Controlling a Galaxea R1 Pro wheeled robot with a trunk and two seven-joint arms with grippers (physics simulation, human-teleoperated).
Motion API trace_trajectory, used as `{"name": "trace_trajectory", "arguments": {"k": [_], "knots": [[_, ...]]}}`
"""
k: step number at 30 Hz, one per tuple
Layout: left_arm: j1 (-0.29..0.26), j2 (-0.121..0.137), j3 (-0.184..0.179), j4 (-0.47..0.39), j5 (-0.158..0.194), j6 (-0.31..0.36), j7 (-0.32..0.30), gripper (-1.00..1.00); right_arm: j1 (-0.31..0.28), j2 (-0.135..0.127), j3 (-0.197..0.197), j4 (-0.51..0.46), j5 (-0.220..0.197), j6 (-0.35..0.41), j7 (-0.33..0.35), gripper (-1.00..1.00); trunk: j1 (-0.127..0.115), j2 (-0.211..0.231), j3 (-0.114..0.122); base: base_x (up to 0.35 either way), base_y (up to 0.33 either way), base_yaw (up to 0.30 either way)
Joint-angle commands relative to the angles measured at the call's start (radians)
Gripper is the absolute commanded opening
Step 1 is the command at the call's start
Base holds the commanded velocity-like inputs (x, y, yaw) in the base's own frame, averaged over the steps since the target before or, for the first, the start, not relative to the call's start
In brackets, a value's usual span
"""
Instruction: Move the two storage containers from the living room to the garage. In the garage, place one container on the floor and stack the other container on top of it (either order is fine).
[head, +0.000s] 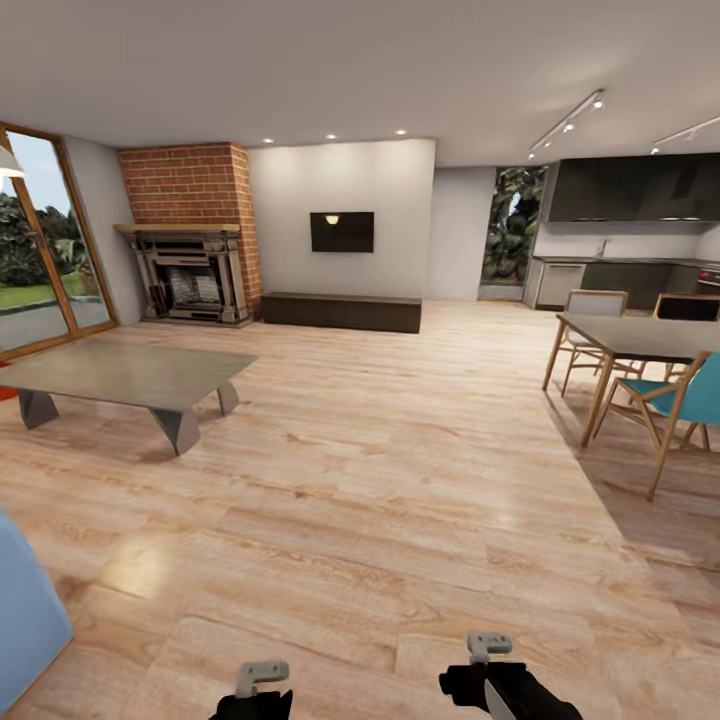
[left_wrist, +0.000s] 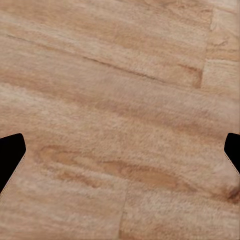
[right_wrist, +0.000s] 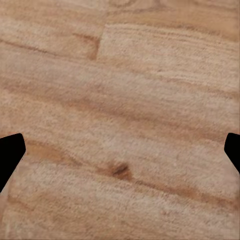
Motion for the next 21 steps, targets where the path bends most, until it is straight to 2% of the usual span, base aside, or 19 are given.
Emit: {"name": "trace_trajectory", "arguments": {"k": [1, 21], "knots": [[-0.001, 0.0, -0.008, 0.001, 0.01, -0.004, 0.0, 1.0, 0.0, 0.0, -0.003, -0.002, 0.003, 0.006, 0.003, 1.0, 0.001, 0.0, -0.001, 0.343, 0.0, 0.0], [-0.001, 0.0, -0.008, 0.001, 0.011, -0.004, 0.0, 1.0, 0.0, 0.0, -0.005, -0.001, 0.002, 0.006, 0.002, 1.0, 0.001, 0.0, -0.001, 0.343, 0.0, 0.0]]}}
